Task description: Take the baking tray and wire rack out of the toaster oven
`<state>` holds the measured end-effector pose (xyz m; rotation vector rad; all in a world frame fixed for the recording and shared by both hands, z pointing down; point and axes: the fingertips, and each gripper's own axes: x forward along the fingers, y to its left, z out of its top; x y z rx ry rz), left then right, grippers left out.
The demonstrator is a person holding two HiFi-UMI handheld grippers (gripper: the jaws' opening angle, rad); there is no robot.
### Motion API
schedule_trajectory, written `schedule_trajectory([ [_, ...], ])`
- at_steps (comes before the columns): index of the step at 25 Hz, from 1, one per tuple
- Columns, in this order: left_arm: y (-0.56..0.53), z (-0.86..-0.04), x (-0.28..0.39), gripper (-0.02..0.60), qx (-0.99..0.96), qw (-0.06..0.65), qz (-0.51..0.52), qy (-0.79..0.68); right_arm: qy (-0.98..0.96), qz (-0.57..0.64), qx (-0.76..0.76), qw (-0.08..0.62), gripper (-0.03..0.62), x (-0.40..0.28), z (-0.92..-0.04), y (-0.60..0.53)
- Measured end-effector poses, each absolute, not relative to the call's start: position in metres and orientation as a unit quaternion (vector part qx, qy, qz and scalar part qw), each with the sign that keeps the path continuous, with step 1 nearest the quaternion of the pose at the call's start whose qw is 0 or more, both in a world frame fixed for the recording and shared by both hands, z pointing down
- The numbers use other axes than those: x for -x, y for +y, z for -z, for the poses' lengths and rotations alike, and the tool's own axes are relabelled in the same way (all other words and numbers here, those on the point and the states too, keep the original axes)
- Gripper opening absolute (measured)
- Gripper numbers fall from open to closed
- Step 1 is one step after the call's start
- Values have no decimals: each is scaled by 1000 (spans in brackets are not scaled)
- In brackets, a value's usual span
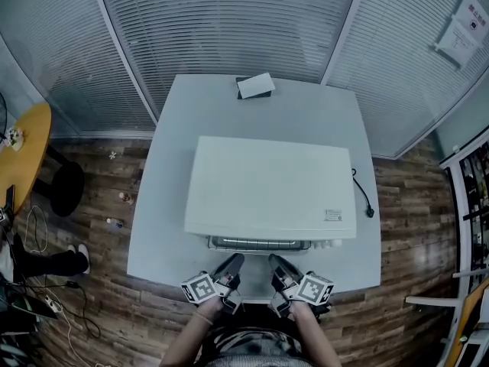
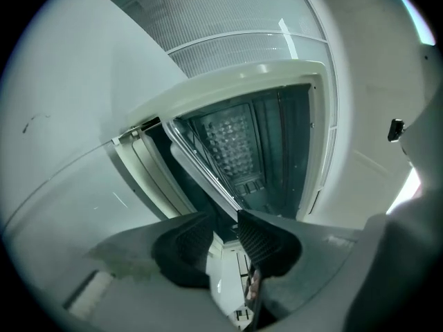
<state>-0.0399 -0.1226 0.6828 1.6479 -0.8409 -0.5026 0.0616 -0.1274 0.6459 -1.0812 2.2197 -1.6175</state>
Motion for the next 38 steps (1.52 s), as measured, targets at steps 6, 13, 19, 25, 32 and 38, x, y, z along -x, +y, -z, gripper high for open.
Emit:
schedule_trajectory([
  [6,-121,-679,37,215,-697,587,235,-339,745,554,359,96,18,-60,-641,-118],
  [13,-134,-684,47,222,-676,589,276,-346,748,562,337,112,17,-54,-632,-105],
  [19,-129,-682,45,169,-684,595,274,-321,748,561,337,109,23,-56,-633,-103],
  [25,-127,-681,44,167,-681,599,273,-319,738,542,388,102,187,-81,-639,-113],
  [32,-123,-683,44,167,-680,598,272,-326,714,537,429,130,160,-105,-643,-137],
  [38,-115,-681,45,167,-680,595,269,-332,701,558,422,138,149,-104,-644,-126],
])
